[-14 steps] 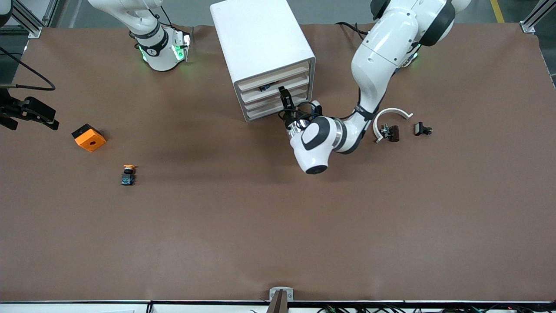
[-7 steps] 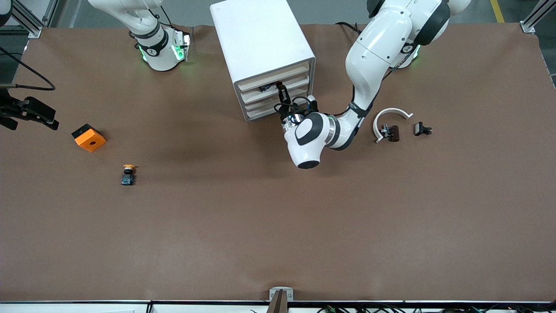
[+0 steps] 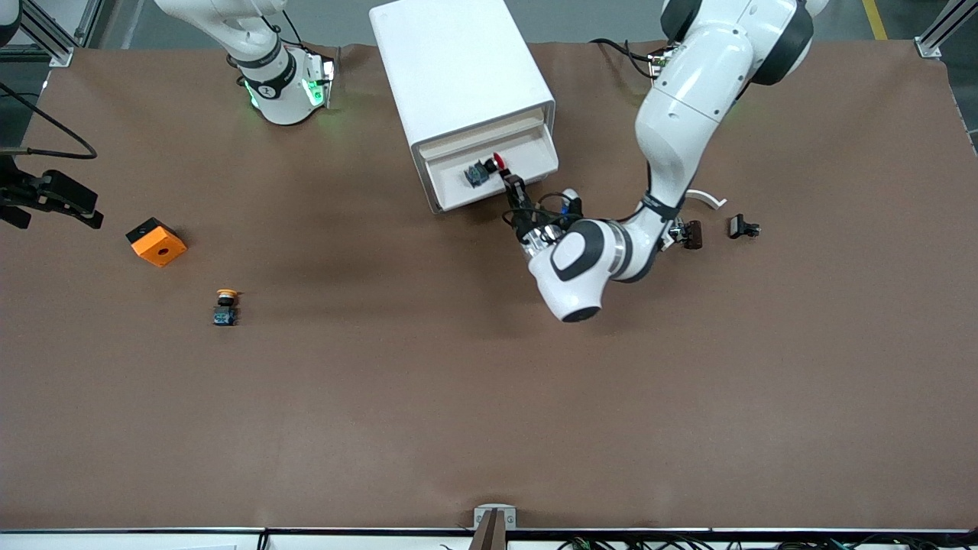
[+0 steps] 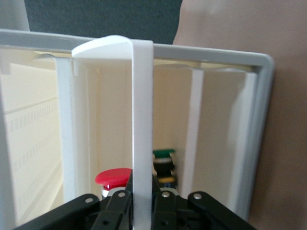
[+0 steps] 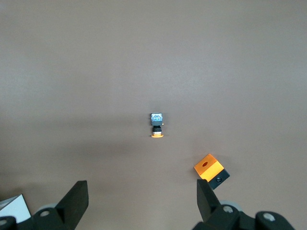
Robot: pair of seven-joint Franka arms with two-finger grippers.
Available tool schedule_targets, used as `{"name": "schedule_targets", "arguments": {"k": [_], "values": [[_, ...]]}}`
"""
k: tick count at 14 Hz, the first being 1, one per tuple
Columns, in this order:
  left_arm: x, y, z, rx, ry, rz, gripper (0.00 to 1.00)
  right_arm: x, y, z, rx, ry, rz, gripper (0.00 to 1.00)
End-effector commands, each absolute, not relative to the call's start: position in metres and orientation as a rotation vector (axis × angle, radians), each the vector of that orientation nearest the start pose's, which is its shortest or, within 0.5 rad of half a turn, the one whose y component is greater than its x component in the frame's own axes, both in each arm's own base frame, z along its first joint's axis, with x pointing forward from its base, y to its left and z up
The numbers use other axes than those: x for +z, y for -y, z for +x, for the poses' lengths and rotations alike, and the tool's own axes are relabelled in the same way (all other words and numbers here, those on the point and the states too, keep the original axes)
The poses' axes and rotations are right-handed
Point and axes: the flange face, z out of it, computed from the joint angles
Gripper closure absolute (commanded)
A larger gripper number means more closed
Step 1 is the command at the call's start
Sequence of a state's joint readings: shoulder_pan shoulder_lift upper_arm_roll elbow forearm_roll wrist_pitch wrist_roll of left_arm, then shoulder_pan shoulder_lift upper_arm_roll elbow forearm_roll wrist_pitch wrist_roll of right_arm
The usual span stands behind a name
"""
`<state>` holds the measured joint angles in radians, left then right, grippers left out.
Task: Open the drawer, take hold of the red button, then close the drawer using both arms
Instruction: 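Pull the drawer open with the left gripper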
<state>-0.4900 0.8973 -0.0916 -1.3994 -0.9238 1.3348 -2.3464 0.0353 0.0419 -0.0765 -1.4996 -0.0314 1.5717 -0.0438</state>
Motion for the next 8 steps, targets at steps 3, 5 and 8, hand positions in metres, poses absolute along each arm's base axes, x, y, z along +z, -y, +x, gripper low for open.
{"name": "schedule_targets", "arguments": {"k": [3, 5, 8], "values": [[0.190, 0.400, 0.528, 1.352, 1.842, -1.105, 1.00, 0.637, 0.009, 0.575, -0.063, 0.021, -3.166, 0.00], [0.190, 0.396, 0.535, 1.362, 1.874, -1.115, 1.00, 0.628, -0.003, 0.581, -0.046, 0.053, -3.166, 0.00], [0.199, 0.386, 0.550, 1.388, 1.901, -1.138, 0.28, 0.613, -0.033, 0.592, -0.053, 0.087, -3.167, 0.00]]}}
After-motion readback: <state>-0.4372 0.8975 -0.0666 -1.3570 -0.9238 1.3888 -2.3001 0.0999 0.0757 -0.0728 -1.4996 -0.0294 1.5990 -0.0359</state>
